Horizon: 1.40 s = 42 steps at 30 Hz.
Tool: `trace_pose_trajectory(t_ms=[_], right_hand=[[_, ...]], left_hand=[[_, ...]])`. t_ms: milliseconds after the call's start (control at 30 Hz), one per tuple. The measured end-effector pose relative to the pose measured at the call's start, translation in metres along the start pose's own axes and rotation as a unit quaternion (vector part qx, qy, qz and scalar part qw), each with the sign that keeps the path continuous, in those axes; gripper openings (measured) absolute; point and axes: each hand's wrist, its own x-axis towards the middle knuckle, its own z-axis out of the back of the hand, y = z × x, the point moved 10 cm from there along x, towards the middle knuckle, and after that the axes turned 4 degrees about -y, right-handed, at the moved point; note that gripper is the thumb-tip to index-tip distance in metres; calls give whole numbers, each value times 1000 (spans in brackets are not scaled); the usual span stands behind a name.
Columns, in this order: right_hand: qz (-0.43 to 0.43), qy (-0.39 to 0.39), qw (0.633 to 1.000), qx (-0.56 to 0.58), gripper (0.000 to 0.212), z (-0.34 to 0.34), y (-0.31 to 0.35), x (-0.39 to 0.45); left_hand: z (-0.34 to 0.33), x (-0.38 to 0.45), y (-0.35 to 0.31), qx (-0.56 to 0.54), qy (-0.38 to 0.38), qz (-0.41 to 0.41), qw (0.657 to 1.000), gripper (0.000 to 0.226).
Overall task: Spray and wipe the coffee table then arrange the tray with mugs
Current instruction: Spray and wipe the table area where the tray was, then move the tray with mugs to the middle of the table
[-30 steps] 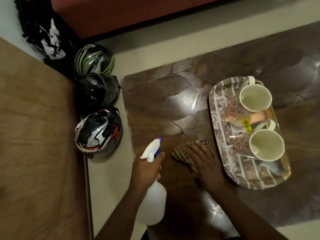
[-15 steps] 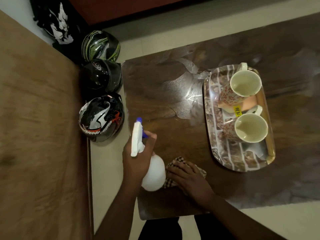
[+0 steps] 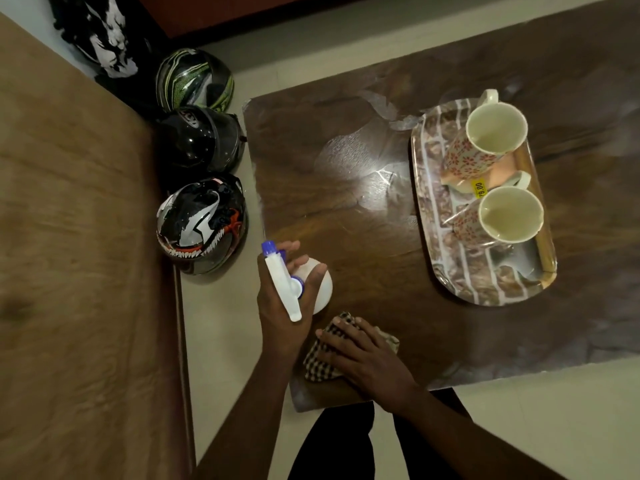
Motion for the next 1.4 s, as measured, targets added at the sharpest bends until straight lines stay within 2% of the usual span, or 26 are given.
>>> trace_pose_trajectory(t_ms=[200, 300, 467, 667, 733, 800, 867, 933, 1033, 1100, 1133, 1167, 1233, 1300, 1400], right_hand=[[-1, 15, 999, -36, 44, -4, -2, 3], [-7, 23, 999, -37, 41, -4, -3, 3], [-13, 42, 999, -30, 43, -8, -4, 2], [-21, 17, 1000, -1, 43, 3, -4, 4], [-61, -26, 997, 41, 42, 22, -14, 2], [-111, -85, 987, 77, 37, 45, -32, -6], [-175, -137, 970, 98, 32, 68, -57, -27], [-240, -169, 950, 106, 35, 90, -86, -51], [-314, -205, 918, 125, 45, 131, -131, -86], [-344, -237, 899, 128, 30, 159, -160, -105], [-378, -260, 877, 140, 21, 167, -184, -120], [-426, -281, 844, 165, 16, 171, -209, -137], [-515, -297, 780, 196, 23, 165, -260, -170], [-551, -295, 752, 210, 28, 156, -296, -186], [-546, -278, 742, 272, 23, 145, -320, -187]], left_hand=[[1, -2, 16, 16, 18, 12, 1000, 78], [8, -8, 31, 35, 22, 36, 999, 86], [21, -18, 48, 84, 33, 29, 995, 68], [21, -25, 61, 124, 40, 66, 989, 75], [26, -43, 69, 117, 14, 122, 985, 70], [30, -72, 84, 81, -18, 225, 971, 51], [14, -101, 90, 39, -7, 306, 951, 28], [-20, -121, 80, -4, 51, 345, 937, 15], [-82, -122, 36, -36, 153, 336, 929, 14], [-117, -102, 10, -44, 184, 298, 936, 11], [-136, -88, 1, -43, 192, 279, 940, 11], [-153, -73, -4, -41, 196, 266, 943, 11], [-183, -42, -5, -28, 178, 254, 950, 14], [-198, -12, -1, 1, 129, 251, 959, 15], [-219, 13, 2, 48, 81, 260, 961, 15]])
